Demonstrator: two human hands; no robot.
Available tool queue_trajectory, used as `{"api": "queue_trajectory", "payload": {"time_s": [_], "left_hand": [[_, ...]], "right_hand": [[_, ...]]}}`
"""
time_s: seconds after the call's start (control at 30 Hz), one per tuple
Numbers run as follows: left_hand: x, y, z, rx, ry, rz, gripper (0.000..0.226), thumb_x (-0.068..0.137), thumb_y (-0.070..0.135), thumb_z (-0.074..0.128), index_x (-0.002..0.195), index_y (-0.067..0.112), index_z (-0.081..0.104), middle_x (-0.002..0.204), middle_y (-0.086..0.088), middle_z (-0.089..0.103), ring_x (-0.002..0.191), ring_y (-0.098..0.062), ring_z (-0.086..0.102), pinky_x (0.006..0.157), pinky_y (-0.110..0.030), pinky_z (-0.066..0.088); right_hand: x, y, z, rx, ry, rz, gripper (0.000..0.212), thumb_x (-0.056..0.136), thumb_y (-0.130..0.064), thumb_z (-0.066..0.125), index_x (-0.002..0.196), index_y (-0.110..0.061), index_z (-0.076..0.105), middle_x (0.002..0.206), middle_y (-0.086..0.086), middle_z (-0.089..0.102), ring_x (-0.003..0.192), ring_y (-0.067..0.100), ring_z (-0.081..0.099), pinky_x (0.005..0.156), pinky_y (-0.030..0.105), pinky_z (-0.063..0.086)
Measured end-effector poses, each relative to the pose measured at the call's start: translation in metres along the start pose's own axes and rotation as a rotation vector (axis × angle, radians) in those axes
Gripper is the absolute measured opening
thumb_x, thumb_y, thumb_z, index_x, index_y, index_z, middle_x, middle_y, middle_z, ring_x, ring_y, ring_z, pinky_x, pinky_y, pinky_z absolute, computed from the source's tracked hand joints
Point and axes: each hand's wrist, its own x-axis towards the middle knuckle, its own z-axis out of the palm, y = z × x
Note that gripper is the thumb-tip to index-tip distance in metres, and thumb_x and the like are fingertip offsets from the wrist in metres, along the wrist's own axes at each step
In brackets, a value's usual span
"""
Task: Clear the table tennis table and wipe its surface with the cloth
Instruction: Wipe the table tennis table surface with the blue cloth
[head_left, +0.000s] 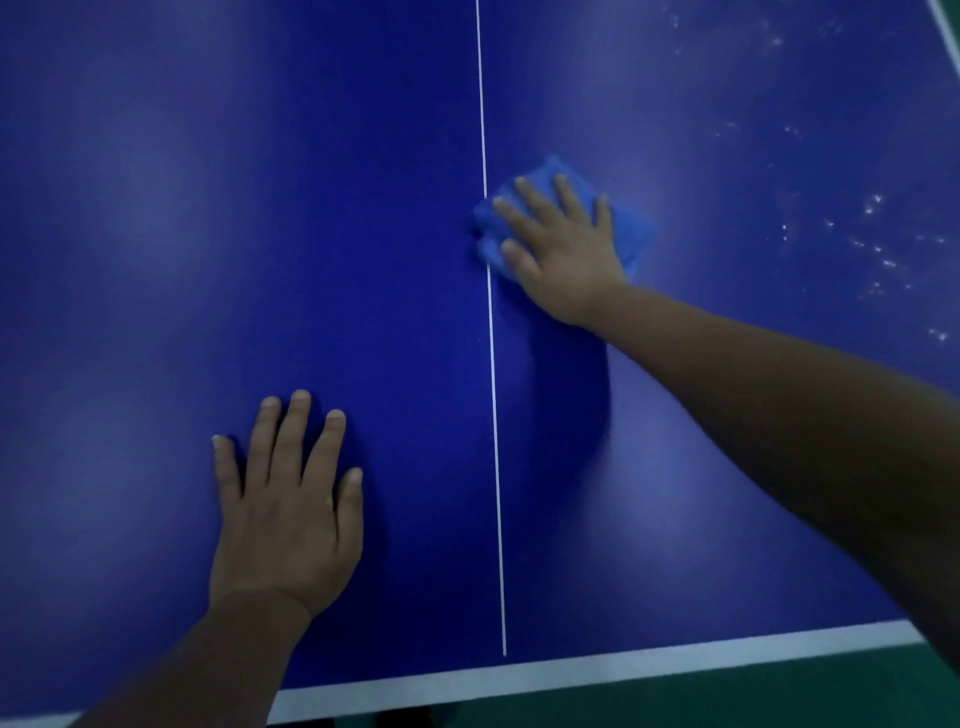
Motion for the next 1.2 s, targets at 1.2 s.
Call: {"api": "queue_trajectory", "payload": {"time_s": [1.2], "left_hand": [[-0.006,-0.001,-0.007,-0.136,-0.015,0.119,0.062,0.100,0.043,0.021,0.155,0.016,0.027,0.165,-0.010,0.013,0.153,-0.028,-0.001,0.120,-0.055,-0.010]], "right_hand": [[-0.248,-0.103,0.033,0.093,0.123,0.760,0.053,0.101,-0.046,0.032,0.152,-0.036,0.034,0.164,-0.003,0.024,0.152,0.034,0.015,0.116,0.069,0.011]]}}
